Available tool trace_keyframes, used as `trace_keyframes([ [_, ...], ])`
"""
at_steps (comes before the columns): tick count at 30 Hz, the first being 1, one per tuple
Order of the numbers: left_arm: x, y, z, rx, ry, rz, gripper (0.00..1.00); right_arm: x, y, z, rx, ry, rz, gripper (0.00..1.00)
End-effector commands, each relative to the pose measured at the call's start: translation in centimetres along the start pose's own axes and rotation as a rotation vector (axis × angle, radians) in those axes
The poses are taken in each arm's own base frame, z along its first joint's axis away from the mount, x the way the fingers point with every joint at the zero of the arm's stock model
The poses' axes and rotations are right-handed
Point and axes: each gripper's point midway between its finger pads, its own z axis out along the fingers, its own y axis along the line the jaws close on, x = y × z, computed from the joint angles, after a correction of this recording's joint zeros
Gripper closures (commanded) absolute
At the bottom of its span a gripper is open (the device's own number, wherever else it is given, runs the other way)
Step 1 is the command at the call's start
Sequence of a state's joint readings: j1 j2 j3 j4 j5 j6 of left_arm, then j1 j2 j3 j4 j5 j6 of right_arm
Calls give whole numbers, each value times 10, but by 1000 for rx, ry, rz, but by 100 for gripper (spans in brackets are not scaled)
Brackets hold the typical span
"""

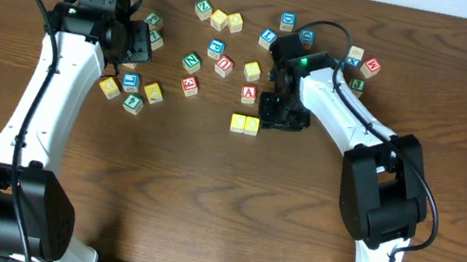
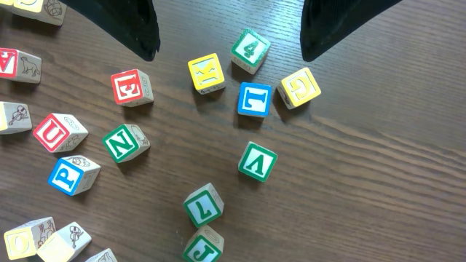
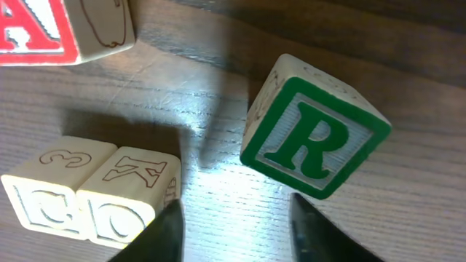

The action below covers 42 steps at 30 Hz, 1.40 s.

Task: Spell out CORL

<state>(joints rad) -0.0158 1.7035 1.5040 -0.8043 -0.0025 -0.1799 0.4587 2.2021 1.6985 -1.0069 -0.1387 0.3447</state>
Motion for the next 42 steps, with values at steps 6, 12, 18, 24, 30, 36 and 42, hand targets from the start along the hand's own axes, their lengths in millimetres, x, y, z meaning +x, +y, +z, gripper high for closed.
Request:
trace_keyframes([
  [6, 5, 2, 6, -5, 21, 0, 39, -23, 1, -60, 2, -170, 11, 42],
  [12, 4, 2, 6, -4, 16, 0, 39, -32, -18, -80, 32, -231, 142, 43],
  [18, 4, 2, 6, -5, 17, 0, 39, -33, -31, -75, 29, -221, 287, 42],
  [24, 4, 2, 6, -5, 17, 0, 39, -34, -37, -73, 71, -237, 328, 40],
  [30, 4, 2, 6, -5, 18, 0, 39, -35, -39, -66, 79, -235, 342, 39],
  [36, 4, 2, 6, -5, 17, 0, 39, -34, -39, -57, 85, -220, 346, 39],
  [42, 4, 2, 6, -5, 17, 0, 39, -33, -41, -45, 94, -199, 386, 38],
])
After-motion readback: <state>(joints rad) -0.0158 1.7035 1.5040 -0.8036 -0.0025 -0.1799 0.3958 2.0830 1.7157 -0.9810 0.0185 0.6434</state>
